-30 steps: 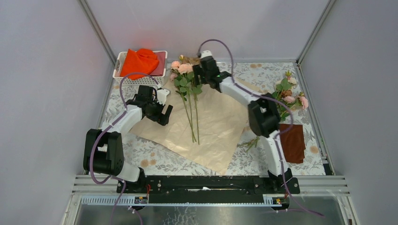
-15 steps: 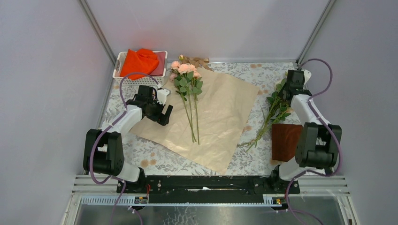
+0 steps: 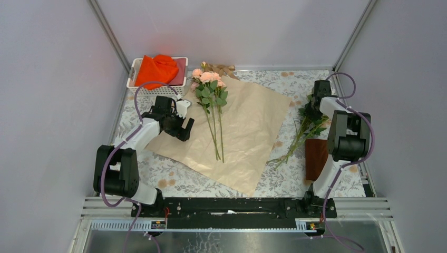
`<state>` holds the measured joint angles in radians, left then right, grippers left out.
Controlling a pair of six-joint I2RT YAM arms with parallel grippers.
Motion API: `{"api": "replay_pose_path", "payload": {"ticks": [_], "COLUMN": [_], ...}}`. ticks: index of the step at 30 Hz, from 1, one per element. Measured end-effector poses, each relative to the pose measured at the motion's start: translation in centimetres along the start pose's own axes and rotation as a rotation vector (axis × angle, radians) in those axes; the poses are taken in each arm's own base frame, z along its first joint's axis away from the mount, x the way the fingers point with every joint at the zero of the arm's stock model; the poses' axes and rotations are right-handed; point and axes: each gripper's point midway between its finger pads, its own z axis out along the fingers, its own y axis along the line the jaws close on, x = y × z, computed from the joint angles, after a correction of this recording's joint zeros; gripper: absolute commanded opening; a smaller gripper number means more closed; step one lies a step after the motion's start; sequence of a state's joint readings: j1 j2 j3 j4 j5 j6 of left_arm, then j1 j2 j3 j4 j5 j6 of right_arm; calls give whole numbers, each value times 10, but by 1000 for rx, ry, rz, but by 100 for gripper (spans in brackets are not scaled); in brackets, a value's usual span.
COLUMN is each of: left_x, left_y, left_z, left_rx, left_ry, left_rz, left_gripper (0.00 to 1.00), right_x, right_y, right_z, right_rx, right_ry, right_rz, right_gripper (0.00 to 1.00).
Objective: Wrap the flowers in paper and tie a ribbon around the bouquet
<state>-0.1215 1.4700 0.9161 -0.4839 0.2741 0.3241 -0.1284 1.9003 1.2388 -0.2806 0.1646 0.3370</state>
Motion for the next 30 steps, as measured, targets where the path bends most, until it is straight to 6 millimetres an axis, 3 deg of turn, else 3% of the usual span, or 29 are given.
{"api": "replay_pose_path", "payload": {"ticks": [9,18,24,30], "left_x": [0,2,2,2], "left_y": [0,0,0,-1], "left_z": [0,2,2,2], "left_rx": [0,3,3,8], "left_ry": [1,8,8,7], "left_rz": [0,-2,-2,-3], "left_gripper": [98,99,98,98], "right_x": [-2,0,6,18], "right_y": [5,20,18,17], "right_z": [-3,-28,-24,0], "right_rx": [1,-33,-24,1], "right_ry": [-12,-42,-24,32], "right_rz": [-38,-71,-75,-87], "right_gripper": [38,42,41,38]}}
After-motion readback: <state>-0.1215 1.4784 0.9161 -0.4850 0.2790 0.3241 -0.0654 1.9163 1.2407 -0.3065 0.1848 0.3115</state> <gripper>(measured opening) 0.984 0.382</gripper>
